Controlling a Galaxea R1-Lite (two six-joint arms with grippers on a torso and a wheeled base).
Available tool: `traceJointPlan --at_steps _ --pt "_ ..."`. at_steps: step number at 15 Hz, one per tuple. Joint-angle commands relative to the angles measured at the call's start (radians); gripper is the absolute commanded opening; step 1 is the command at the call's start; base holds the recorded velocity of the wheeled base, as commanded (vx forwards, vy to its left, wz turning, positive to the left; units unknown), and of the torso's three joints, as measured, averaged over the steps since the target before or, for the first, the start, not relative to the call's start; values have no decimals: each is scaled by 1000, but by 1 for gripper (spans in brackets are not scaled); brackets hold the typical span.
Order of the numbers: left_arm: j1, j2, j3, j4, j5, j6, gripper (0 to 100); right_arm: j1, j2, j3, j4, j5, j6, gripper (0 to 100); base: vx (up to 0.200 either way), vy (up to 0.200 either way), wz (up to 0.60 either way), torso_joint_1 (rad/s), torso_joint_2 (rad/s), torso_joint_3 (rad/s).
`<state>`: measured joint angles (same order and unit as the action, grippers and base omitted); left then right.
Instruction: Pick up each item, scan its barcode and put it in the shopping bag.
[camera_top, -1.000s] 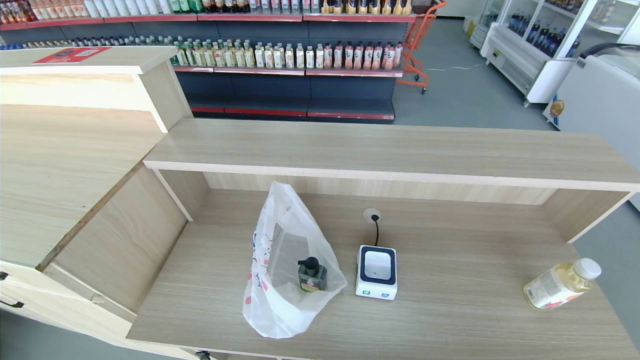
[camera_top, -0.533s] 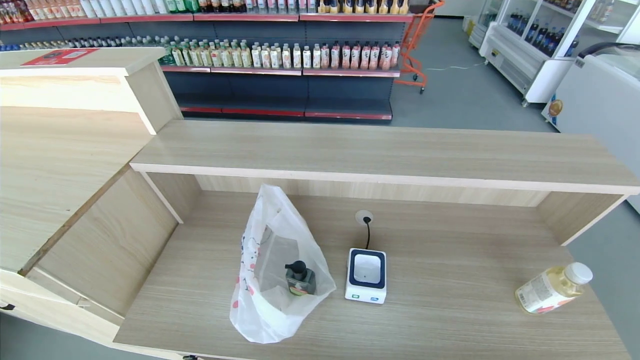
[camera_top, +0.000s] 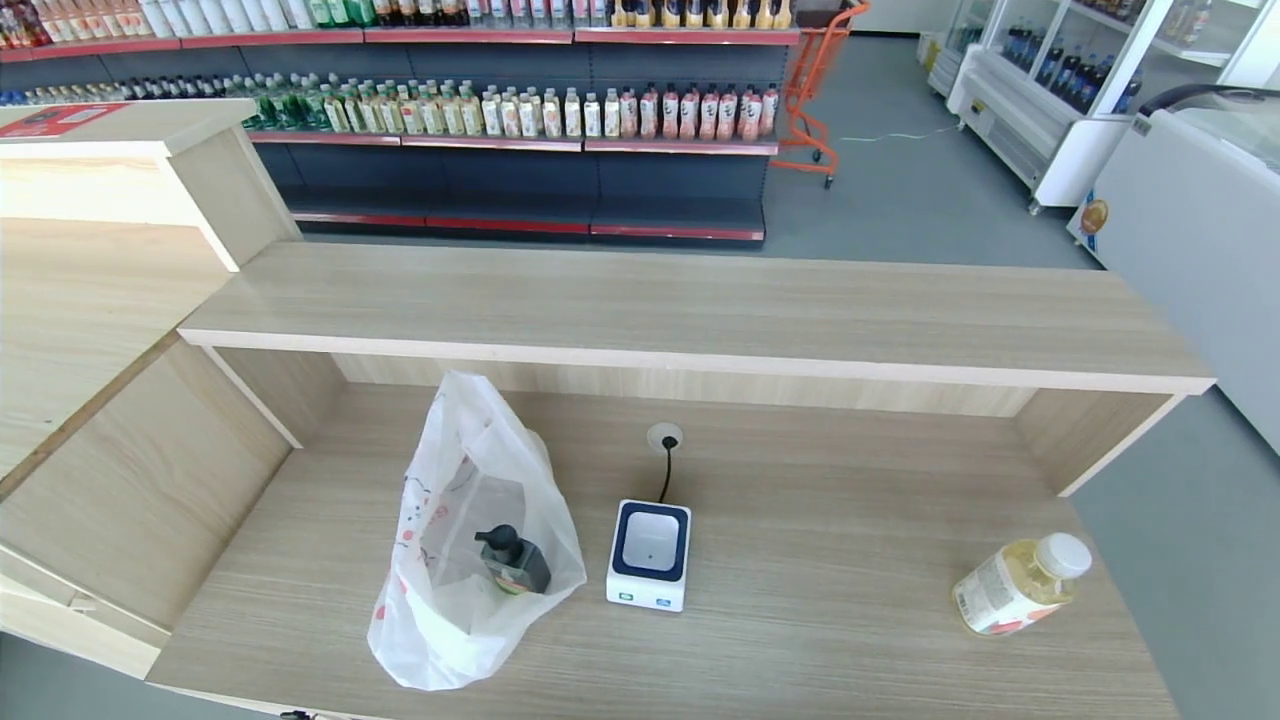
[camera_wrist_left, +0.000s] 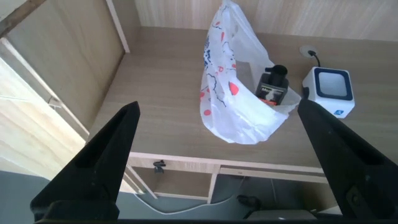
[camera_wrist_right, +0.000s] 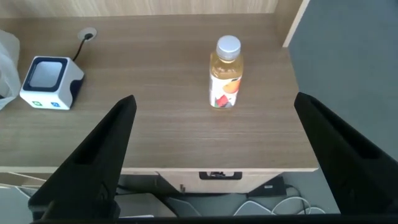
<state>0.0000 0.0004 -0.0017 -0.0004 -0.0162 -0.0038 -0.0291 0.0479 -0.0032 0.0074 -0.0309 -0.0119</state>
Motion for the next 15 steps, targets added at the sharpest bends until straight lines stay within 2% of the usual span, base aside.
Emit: traceJointPlan --at_steps 1,8,11,13,15 --pt "0 0 0 -1 1 -10 100 0 7 2 0 0 0 100 -200 0 0 12 2 2" --pt "0 0 0 -1 -1 -5 100 0 7 0 0 0 0 100 -200 0 0 8 5 2" --pt "0 0 0 -1 -1 -5 100 0 7 0 0 0 1 100 0 0 0 0 0 0" --pt "0 0 0 -1 -1 7 100 0 6 0 0 0 1 100 0 -200 0 -2 -5 2" --pt "0 0 0 -1 -1 5 100 3 -5 0 0 0 1 100 0 -200 0 5 -12 0"
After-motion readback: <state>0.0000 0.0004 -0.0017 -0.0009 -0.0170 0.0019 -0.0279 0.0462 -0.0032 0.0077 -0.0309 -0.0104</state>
